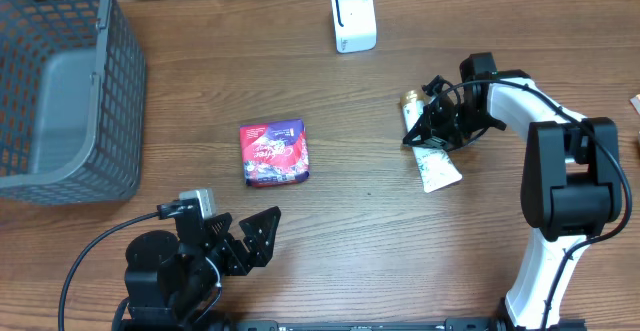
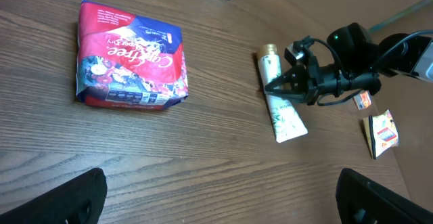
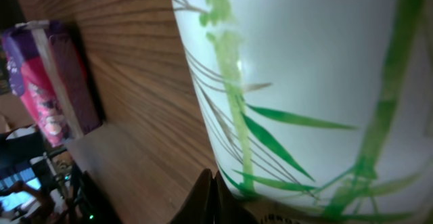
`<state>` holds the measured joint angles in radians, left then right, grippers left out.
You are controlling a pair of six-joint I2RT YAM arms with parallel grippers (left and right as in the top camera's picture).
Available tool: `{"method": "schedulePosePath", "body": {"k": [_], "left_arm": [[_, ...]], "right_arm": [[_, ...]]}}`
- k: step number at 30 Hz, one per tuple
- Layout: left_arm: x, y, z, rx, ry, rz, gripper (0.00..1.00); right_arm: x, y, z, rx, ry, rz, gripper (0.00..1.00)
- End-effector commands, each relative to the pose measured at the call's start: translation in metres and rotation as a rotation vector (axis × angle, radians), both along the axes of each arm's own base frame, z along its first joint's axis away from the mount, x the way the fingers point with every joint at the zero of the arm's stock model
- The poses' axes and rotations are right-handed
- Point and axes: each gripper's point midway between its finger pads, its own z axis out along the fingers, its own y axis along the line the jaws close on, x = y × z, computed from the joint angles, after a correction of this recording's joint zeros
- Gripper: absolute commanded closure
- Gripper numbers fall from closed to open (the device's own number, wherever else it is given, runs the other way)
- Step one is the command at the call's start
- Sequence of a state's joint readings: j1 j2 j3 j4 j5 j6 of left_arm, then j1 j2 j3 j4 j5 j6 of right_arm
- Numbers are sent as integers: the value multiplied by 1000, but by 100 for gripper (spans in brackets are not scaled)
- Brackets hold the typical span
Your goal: Scan the item barcode
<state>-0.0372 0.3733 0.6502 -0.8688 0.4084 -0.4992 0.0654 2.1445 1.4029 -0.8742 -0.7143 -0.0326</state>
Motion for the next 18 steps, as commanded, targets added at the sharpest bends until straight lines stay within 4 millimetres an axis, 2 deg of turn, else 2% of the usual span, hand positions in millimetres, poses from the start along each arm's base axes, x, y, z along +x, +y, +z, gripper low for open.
{"method": "schedulePosePath", "body": {"k": [1,4,5,6,7,10,12,13,15,18], "left_arm": [[0,0,4,-12,-7,4,0],[0,0,4,-12,-7,4,0],[0,0,4,-12,-7,4,0],[0,0,4,-12,-7,4,0],[0,0,4,-12,-7,3,0],[0,0,4,-12,-7,4,0],[0,0,4,-12,-7,4,0],[0,0,4,-12,-7,4,0],[0,0,4,-12,-7,4,0],[0,0,4,-12,-7,4,0]], "right_arm": [[1,-37,-31,-206,22,-34,96],[3,-31,-15,-171,36,-17,96],[6,-26,3,-131,26,9,96],[9,-23,11,-116,18,21,96],[17,-22,33,-110,1,25,96],[29,-23,62,-118,-34,22,96],[37,-34,77,-192,-51,13,96],[38,-39,79,-234,-53,10,95],[36,-53,79,-385,-40,12,83],[23,-63,69,-571,12,6,65]]}}
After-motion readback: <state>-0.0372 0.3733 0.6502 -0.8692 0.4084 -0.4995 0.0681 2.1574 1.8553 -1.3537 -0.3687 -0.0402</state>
